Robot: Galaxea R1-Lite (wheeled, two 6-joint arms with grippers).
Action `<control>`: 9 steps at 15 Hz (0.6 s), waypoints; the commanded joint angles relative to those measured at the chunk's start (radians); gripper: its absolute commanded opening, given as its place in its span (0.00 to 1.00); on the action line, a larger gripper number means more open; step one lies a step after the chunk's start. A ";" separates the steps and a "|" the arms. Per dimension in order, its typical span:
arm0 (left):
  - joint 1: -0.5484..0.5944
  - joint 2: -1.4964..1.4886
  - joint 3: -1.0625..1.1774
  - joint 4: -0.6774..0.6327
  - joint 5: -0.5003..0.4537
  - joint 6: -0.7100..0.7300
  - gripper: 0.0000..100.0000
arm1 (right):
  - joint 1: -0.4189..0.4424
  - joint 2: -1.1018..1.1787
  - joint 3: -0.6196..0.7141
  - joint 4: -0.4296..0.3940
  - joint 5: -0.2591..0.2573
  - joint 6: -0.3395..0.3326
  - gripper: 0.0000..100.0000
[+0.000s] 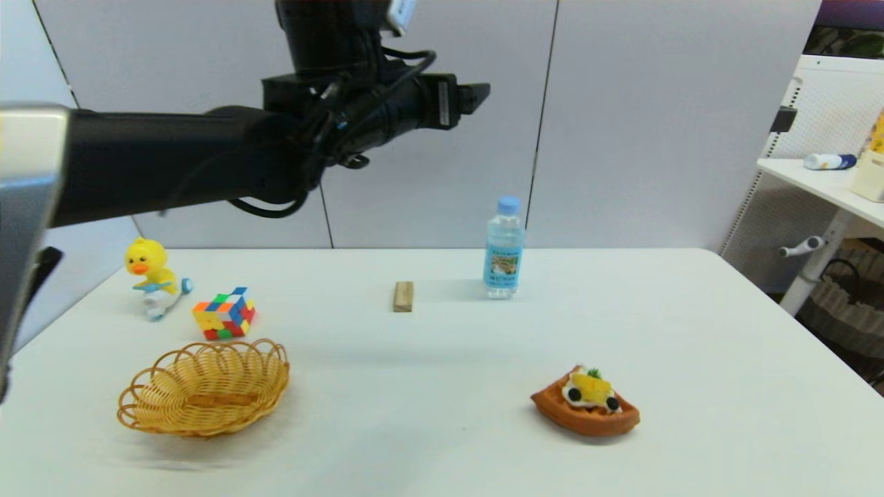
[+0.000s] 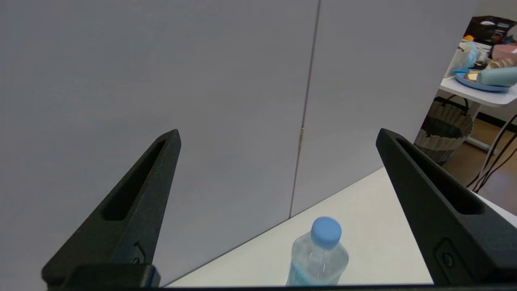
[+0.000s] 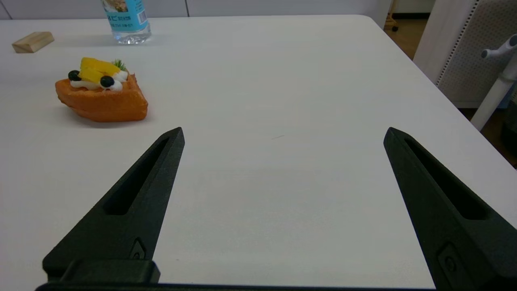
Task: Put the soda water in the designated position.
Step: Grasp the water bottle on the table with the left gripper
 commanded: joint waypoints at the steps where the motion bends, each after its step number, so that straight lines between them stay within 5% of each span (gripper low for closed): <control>1: -0.037 0.258 -0.096 -0.097 -0.010 -0.002 1.00 | 0.000 0.001 0.000 0.000 0.000 0.000 1.00; 9: -0.069 0.458 -0.096 -0.308 -0.207 0.001 1.00 | 0.000 0.001 0.000 0.000 0.000 0.000 1.00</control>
